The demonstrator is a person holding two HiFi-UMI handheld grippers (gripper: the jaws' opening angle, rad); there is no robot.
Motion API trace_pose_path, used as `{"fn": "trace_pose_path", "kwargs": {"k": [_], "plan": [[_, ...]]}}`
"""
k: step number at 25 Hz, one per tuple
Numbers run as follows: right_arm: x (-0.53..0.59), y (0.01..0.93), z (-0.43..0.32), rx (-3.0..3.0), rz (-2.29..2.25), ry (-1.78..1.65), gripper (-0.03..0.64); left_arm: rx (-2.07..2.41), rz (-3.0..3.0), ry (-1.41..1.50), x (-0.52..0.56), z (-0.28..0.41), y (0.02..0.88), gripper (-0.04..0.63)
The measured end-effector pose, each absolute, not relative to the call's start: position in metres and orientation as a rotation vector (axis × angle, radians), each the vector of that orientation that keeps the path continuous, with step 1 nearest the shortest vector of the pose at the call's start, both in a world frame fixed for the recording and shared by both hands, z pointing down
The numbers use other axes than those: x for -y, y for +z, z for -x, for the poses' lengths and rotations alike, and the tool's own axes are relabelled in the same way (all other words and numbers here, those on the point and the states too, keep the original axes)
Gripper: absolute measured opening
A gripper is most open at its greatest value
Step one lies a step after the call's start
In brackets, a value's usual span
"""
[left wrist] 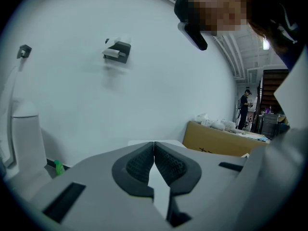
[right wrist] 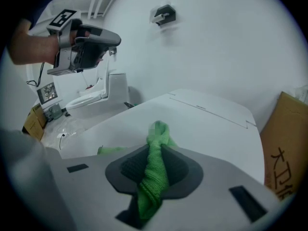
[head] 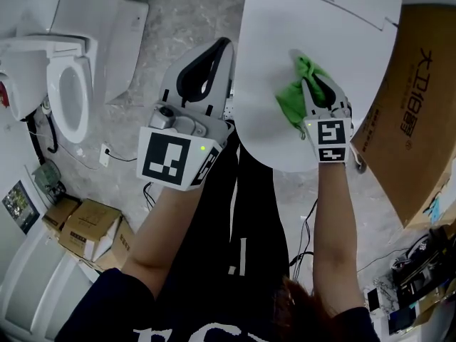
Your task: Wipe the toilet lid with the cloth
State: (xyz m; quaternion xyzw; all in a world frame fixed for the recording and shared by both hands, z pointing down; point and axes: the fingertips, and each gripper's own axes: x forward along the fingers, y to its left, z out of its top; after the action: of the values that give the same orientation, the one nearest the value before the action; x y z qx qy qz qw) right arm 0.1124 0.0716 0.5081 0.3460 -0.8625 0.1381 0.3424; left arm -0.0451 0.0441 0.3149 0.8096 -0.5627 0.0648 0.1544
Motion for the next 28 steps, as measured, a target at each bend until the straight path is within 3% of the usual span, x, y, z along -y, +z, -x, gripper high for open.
{"fn": "trace_pose_path", "kwargs": {"k": [16, 28], "plan": [[-0.064, 0.515, -0.244, 2.047, -1.216, 0.437, 0.083, 1.583, -2.328, 0.18, -0.067, 0.039, 0.322, 0.021], [-0.086, 0.515, -0.283, 1.932, -1.516, 0.579, 0.083, 1.58, -2.33, 0.188, -0.079, 0.036, 0.322, 0.021]]}}
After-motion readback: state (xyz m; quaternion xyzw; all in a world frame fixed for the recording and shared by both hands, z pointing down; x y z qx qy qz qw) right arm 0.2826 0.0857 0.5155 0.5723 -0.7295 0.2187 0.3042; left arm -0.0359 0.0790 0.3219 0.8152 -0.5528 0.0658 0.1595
